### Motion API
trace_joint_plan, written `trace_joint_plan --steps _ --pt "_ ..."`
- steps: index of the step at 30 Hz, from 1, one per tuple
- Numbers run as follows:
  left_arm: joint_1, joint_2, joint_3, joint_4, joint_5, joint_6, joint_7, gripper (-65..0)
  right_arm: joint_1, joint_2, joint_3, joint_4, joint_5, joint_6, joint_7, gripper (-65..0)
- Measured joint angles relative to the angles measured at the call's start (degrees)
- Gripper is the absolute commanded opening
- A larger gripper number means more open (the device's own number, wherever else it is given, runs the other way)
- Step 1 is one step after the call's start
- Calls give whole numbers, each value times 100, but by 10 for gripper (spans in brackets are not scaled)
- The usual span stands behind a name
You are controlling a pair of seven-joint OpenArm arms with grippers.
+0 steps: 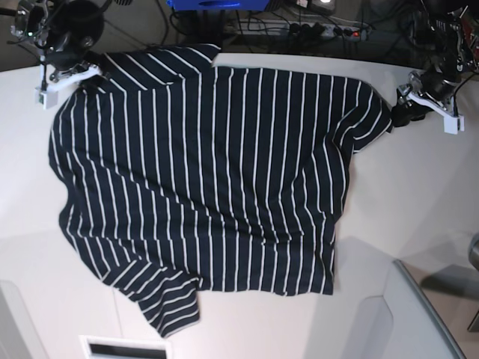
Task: Layout the t-shirt on the table in an organized manner, then fold the t-shirt properly
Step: 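Hold both shoulder corners and adjust the left gripper's grip on the fabric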
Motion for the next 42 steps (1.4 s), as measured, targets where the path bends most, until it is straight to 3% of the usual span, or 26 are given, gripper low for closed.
trace_joint_plan --steps 6,17,26,33,42 --pt "-225 -28 455 -118 26 20 -15 -299 13 0 0 0 0 0 -2 -648" --pt "-166 4 455 -111 -35 4 -17 -299 15 0 0 0 0 0 0 -648" --pt "50 -17 387 111 -35 4 179 -299 15 0 0 0 -2 0 -2 -648" --pt "267 -9 -197 192 -28 9 208 -299 15 -2 0 0 0 0 0 -648" --pt "352 72 -186 262 -33 22 223 -299 15 -17 0 0 0 -2 -2 -648"
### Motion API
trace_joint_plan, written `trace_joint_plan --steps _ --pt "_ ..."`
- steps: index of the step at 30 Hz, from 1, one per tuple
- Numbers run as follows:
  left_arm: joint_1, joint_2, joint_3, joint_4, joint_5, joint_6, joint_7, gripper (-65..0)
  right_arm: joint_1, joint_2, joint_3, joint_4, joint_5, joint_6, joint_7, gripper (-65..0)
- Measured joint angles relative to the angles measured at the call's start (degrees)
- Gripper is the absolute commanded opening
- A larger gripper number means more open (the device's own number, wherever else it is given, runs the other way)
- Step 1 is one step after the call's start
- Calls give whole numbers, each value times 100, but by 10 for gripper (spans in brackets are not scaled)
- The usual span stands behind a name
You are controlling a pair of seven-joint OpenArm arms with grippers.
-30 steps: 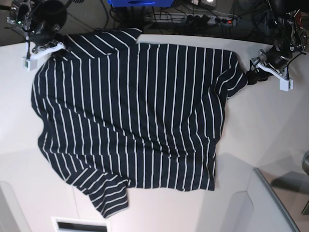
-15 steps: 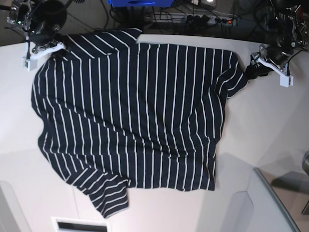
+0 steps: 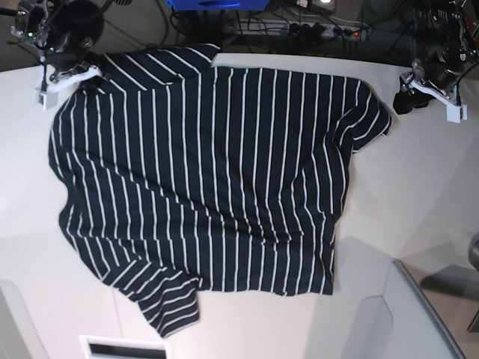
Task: Layout the t-shirt on the table in an organized manner, then fold the t-shirt properly
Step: 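Hold both shoulder corners and adjust the left gripper's grip on the fabric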
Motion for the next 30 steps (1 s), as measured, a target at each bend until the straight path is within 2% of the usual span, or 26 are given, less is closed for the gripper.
trace_joint_plan --steps 5,9,13,22,25,30 --pt "-15 66 22 254 9 0 85 -299 0 0 0 0 0 0 2 -648" --pt "-76 138 -9 758 9 -9 577 -299 0 -2 0 0 0 0 2 -648" --pt "-269 197 35 721 -26 -17 535 -299 0 -4 0 0 0 0 2 -648" --pt "-544 264 46 -103 37 -17 531 -299 0 -11 0 0 0 0 2 -648" --pt "-629 199 348 -188 -20 -20 446 -299 0 -13 0 0 0 0 2 -648" --pt "-664 221 417 -225 -46 -24 404 -299 0 -13 0 0 0 0 2 -648"
